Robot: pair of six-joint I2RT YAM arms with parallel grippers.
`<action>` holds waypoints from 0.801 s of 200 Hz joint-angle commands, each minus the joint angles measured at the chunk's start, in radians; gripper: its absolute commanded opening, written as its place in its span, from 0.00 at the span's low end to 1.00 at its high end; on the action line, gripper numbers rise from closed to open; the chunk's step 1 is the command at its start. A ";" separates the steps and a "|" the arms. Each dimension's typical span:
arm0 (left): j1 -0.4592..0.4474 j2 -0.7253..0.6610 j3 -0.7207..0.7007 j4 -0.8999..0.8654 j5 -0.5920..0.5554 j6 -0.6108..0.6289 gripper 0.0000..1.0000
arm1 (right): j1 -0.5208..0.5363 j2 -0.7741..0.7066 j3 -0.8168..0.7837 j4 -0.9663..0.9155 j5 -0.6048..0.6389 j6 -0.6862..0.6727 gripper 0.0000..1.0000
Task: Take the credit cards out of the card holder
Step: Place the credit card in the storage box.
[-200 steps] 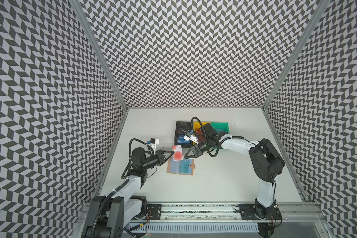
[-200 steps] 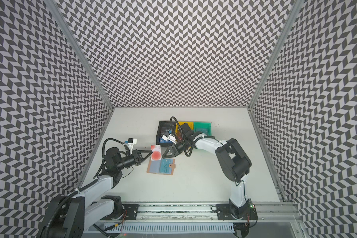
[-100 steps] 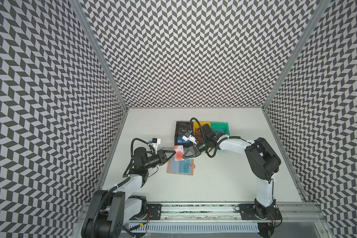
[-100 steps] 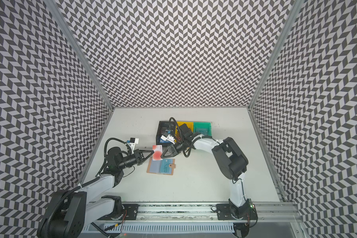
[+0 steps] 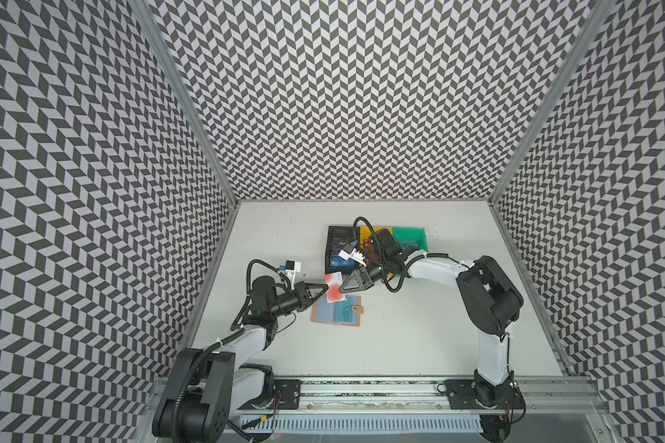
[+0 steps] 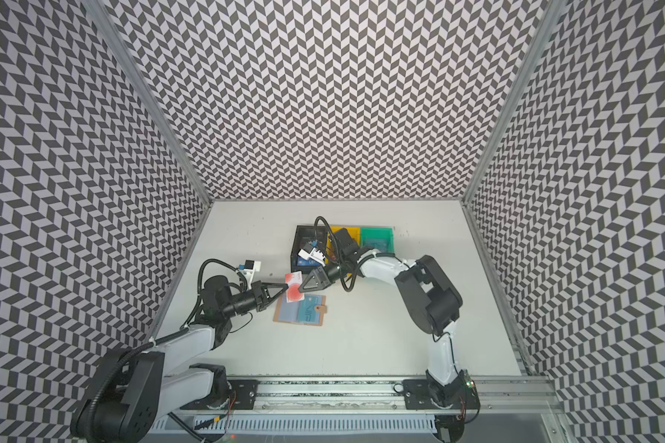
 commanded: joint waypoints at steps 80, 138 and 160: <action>-0.014 -0.104 0.062 -0.354 -0.097 0.170 0.19 | -0.015 0.092 0.242 -0.579 0.168 -0.540 0.00; -0.010 -0.092 0.086 -0.390 -0.099 0.197 0.19 | -0.031 -0.099 0.211 -0.692 0.536 -0.790 0.00; -0.010 -0.085 0.092 -0.390 -0.102 0.200 0.18 | -0.035 -0.184 0.216 -0.726 0.791 -0.820 0.00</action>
